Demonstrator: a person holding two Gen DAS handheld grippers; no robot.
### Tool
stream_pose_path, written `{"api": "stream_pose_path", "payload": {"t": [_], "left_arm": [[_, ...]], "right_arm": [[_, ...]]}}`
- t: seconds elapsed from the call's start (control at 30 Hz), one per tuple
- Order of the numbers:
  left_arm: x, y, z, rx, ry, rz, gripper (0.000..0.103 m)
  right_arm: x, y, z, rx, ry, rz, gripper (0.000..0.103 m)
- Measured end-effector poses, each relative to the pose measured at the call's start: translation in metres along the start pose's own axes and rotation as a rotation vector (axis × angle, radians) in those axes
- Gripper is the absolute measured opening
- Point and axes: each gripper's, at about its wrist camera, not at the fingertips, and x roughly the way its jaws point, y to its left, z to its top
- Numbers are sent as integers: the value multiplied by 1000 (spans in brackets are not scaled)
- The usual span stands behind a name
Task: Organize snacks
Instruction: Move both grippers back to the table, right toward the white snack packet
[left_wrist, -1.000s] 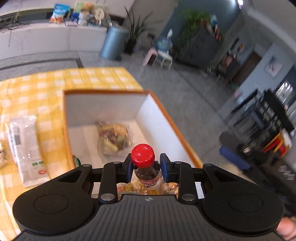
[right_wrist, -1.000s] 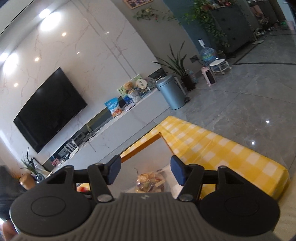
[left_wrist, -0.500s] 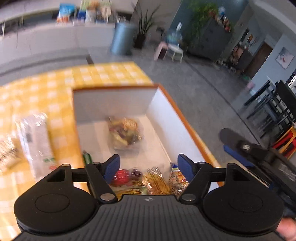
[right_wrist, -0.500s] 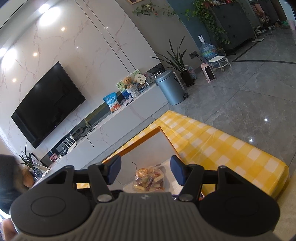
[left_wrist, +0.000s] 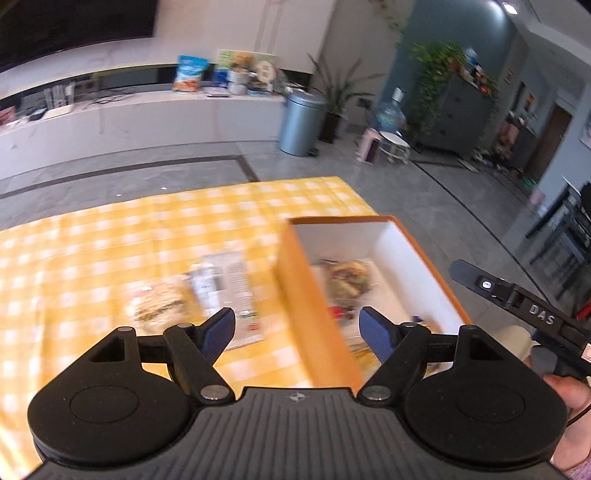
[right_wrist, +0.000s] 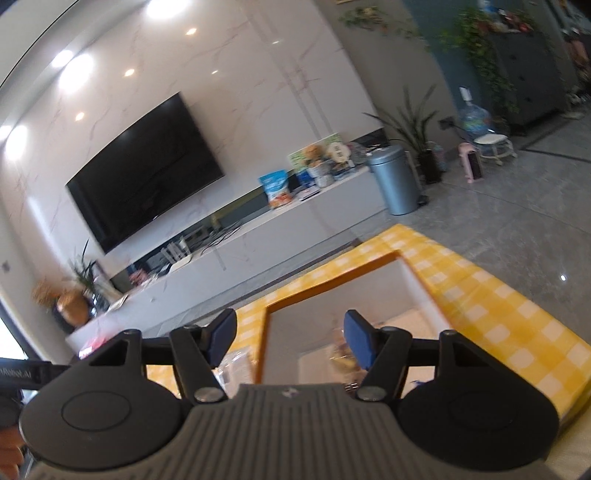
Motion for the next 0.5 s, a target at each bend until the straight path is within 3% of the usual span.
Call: {"api": "stream_pose_path", "payload": {"t": [0.2, 0.37, 0.5], "left_arm": [[-23, 56, -13, -92, -30, 43, 90], [-31, 94, -32, -90, -75, 82, 91], [-36, 123, -50, -213, -101, 88, 91]], "right_arm": [[3, 50, -15, -101, 30, 61, 65], [10, 93, -29, -173, 63, 68, 70], [21, 121, -44, -188, 85, 60, 75]]}}
